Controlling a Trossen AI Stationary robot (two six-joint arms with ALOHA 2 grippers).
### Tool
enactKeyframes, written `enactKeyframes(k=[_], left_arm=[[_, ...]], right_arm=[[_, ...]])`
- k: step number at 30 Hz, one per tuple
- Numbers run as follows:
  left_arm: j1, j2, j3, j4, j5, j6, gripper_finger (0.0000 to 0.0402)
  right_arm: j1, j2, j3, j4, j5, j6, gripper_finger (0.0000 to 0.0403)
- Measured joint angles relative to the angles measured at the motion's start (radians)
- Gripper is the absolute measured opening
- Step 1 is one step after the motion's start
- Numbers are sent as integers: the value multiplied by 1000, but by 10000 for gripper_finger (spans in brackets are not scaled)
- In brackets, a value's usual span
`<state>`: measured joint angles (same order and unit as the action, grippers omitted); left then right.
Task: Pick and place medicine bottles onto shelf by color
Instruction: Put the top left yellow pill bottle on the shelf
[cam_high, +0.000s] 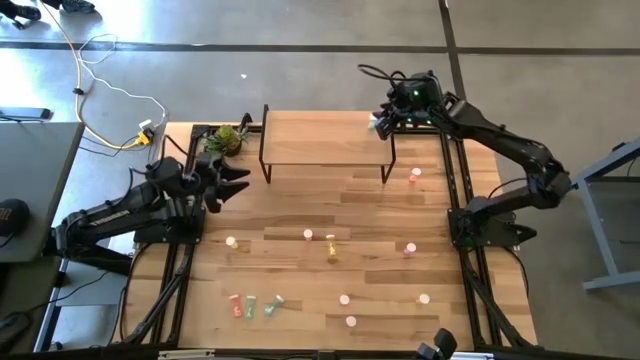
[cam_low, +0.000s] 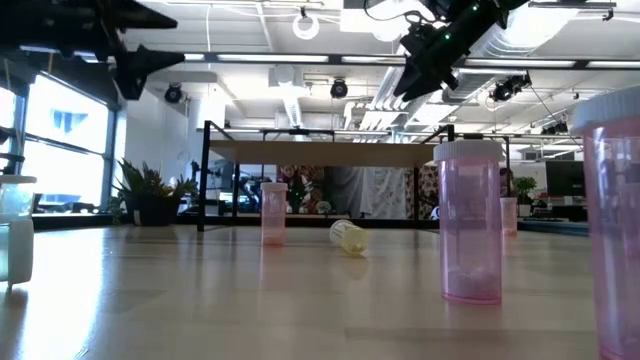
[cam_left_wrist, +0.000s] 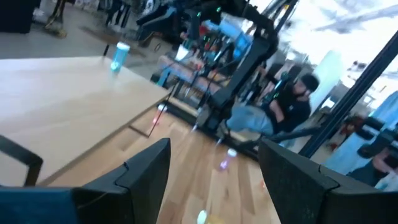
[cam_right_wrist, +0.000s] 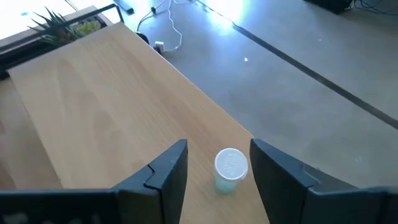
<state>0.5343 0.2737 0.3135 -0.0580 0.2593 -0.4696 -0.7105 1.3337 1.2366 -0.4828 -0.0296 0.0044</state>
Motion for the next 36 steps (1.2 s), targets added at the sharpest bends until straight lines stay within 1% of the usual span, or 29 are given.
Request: enactKeyframes(k=[5, 9, 12, 14, 20, 23, 29, 36], left_arm=[[0, 59, 188, -279, 2, 65, 234], [-1, 113, 322, -513, 34, 110, 234], [-1, 144, 382, -643, 53, 115, 234], [-6, 158, 399, -711, 54, 132, 234], [-80, 186, 400, -845, 46, 211, 234], [-132, 202, 400, -867, 29, 212, 234], [-252, 245, 400, -876, -42, 212, 234], [-398, 356, 400, -958, -89, 211, 234]], right_arm=[[0, -1, 0, 0, 0, 0, 165], [0, -1, 0, 1, 0, 0, 165], [0, -1, 0, 0, 0, 0, 165], [0, -1, 0, 0, 0, -1, 165], [0, -1, 0, -7, 0, -1, 165], [0, -1, 0, -7, 0, -1, 165], [0, -1, 0, -7, 0, -2, 165], [-1, -1, 0, -7, 0, -3, 165]])
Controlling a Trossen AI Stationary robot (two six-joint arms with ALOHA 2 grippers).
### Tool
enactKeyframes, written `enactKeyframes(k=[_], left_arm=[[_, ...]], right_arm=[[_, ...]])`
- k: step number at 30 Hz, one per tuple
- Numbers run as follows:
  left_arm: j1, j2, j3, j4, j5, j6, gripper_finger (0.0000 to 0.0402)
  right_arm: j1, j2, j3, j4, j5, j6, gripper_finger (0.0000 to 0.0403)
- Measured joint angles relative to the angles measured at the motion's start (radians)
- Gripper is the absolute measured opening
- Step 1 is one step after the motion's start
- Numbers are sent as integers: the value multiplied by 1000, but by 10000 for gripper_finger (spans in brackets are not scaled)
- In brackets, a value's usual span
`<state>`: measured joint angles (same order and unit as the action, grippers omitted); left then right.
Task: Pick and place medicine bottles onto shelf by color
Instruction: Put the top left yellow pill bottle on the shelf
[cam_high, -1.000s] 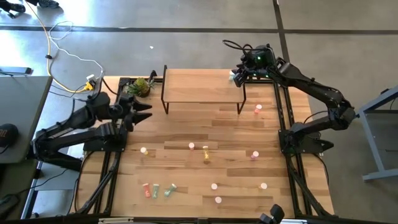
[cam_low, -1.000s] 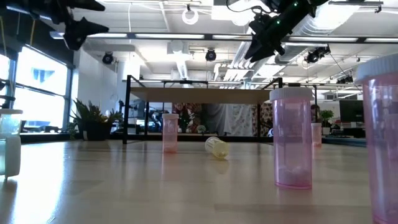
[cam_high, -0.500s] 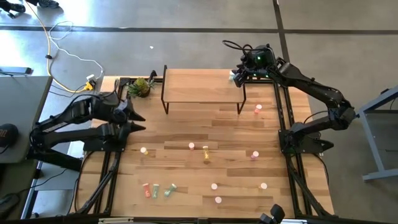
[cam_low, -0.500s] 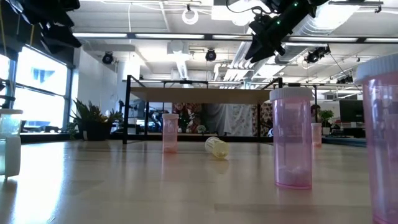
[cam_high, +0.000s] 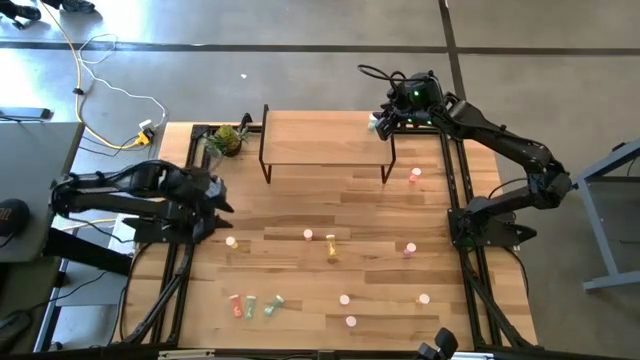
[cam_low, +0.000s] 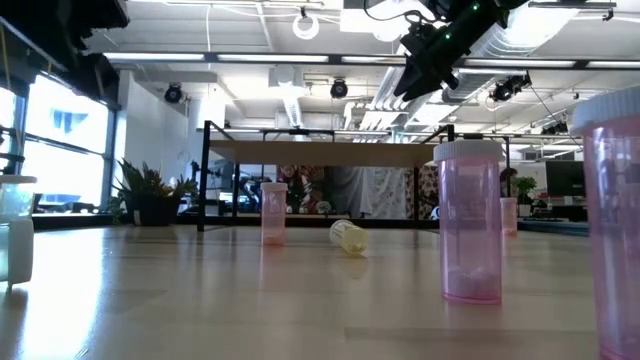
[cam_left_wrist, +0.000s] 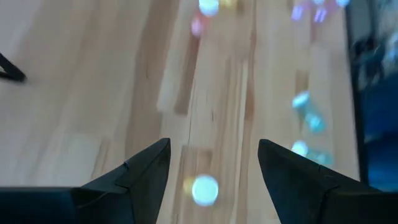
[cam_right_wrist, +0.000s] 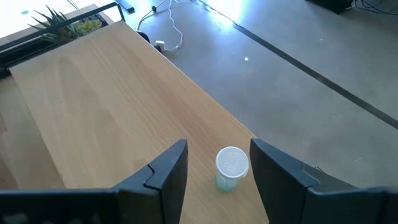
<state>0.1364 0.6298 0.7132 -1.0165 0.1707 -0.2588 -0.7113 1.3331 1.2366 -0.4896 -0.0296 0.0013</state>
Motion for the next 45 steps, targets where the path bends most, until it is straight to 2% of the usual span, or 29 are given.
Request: enactKeyframes(k=[6, 11, 20, 29, 45], left_arm=[[-114, 108, 0, -23, -49, 0, 234], [-186, 181, 0, -23, -52, -3, 234], [-275, 301, 0, -24, -87, -102, 234], [-329, 430, 0, -26, -106, -197, 234], [-343, 620, 0, -26, -141, -359, 234]], right_arm=[[0, 0, 0, 0, 0, 0, 165], [0, 0, 0, 0, 0, 0, 165], [0, 0, 0, 0, 0, 0, 165], [0, 0, 0, 1, 0, 0, 165], [0, 0, 0, 1, 0, -1, 165]])
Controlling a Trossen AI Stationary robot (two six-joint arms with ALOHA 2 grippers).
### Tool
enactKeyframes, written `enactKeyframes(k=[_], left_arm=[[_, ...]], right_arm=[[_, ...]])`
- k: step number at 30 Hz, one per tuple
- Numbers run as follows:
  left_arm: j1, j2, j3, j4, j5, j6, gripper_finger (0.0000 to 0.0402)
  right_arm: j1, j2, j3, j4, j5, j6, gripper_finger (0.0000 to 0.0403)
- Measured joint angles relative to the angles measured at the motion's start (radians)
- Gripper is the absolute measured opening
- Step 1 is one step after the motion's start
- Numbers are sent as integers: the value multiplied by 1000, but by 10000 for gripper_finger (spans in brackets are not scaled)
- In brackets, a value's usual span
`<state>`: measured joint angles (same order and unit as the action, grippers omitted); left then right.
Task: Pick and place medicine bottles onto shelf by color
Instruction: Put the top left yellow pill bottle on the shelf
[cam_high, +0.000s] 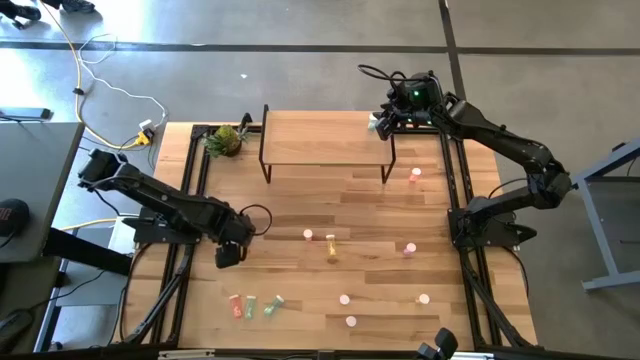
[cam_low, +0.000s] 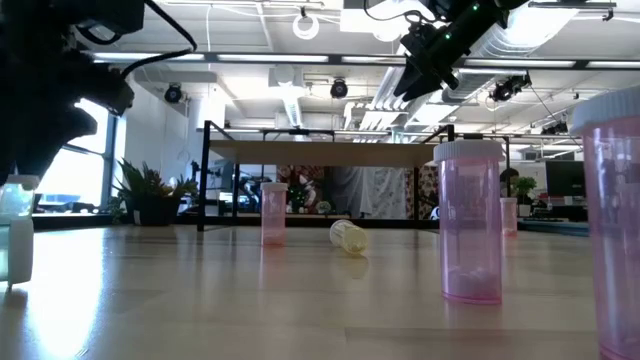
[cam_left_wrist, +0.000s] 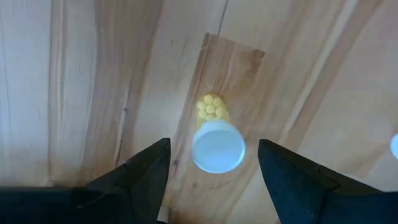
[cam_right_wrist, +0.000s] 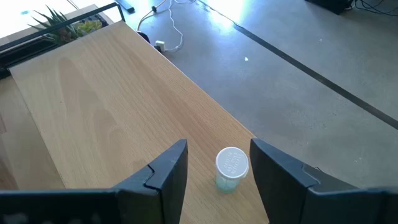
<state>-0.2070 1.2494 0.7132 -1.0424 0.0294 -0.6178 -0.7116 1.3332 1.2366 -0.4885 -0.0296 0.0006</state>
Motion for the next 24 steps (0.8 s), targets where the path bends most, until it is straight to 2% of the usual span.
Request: enactKeyframes(k=[11, 24], left_arm=[[0, 38, 0, 24, -19, -8, 227], [0, 38, 0, 24, -27, -8, 130]], right_arm=[[0, 0, 0, 0, 0, 0, 165], [0, 0, 0, 0, 0, 0, 165]])
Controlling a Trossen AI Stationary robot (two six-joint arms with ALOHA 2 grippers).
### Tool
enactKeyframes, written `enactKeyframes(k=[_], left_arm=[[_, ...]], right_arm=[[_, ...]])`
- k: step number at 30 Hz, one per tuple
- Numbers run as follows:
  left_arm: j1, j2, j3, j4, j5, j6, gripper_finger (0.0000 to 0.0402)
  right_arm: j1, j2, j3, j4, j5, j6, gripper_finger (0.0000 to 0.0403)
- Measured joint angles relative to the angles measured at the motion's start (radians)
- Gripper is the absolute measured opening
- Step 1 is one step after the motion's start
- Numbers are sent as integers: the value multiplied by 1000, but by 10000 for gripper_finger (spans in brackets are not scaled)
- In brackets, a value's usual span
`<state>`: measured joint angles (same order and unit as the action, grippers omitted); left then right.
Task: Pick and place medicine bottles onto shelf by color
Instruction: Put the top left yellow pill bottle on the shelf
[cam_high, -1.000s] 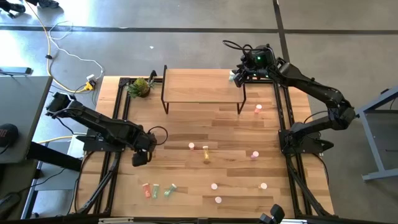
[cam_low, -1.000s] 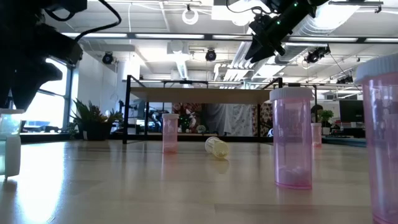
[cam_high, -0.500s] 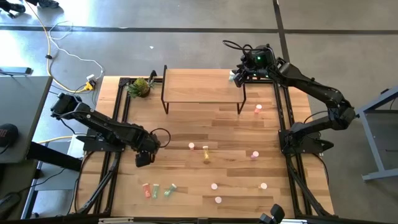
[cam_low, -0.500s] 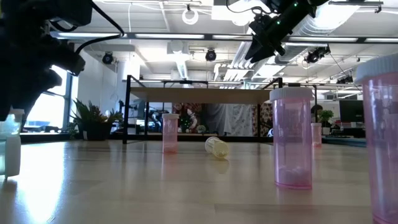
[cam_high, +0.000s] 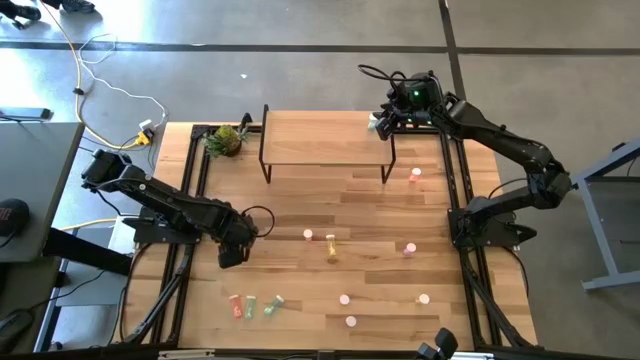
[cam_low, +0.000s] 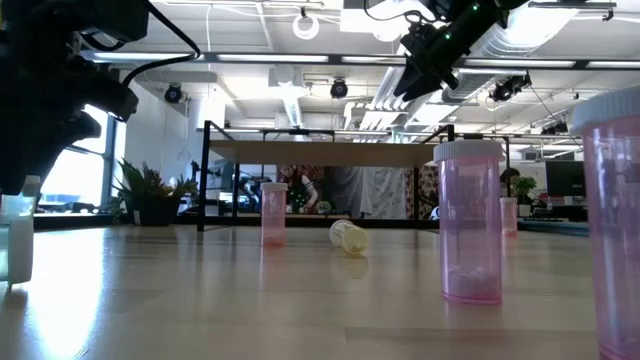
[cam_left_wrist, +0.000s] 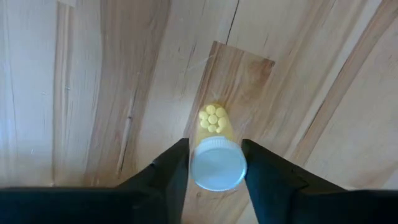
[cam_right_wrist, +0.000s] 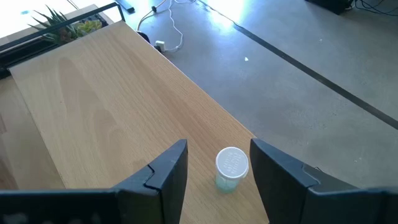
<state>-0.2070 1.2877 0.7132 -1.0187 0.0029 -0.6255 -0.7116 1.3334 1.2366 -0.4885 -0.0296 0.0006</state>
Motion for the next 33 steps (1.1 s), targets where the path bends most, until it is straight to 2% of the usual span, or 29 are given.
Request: enactKeyframes(k=[5, 15, 22, 33], left_arm=[[0, 0, 0, 0, 6, 0, 108], [12, -1, 20, 19, 76, 6, 115], [89, -1, 150, 14, 75, 83, 114], [305, -1, 411, -61, 32, 227, 114]], right_arm=[[0, 0, 0, 0, 0, 0, 165], [0, 0, 0, 0, 0, 0, 165], [0, 0, 0, 0, 0, 0, 165], [0, 0, 0, 0, 0, 0, 165]])
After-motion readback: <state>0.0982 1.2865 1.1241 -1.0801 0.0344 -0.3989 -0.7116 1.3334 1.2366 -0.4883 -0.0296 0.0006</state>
